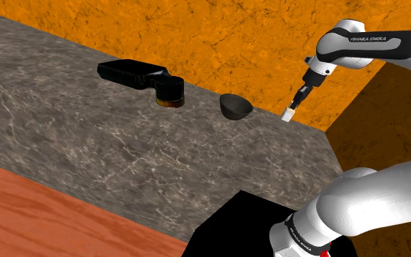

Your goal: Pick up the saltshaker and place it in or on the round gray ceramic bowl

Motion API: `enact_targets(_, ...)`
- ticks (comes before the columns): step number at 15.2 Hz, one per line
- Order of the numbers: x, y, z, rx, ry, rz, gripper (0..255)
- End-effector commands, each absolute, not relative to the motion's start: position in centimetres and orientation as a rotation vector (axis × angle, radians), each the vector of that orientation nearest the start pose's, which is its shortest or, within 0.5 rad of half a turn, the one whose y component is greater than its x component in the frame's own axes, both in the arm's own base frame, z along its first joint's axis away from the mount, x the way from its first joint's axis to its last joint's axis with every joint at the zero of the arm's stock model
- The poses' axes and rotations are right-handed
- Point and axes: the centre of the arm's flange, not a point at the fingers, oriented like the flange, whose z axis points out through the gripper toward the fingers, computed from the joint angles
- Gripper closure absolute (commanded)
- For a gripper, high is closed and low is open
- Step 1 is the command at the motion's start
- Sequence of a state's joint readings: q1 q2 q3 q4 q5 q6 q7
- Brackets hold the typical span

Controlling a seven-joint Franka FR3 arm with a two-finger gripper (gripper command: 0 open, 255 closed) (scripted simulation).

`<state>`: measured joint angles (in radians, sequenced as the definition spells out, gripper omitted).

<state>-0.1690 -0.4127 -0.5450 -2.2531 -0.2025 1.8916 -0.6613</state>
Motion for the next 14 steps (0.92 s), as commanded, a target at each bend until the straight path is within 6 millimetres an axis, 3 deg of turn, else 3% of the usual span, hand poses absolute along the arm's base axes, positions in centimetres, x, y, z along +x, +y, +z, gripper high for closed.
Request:
enact_targets(1,31.5,-31.8,51.1,-3.129,-0.077,-0.021,255)
enact_targets(7,31.5,-31.8,54.0,-3.129,-0.077,-0.021,255)
enact_targets(14,40.1,-29.0,55.7,-3.129,-0.077,-0.021,255)
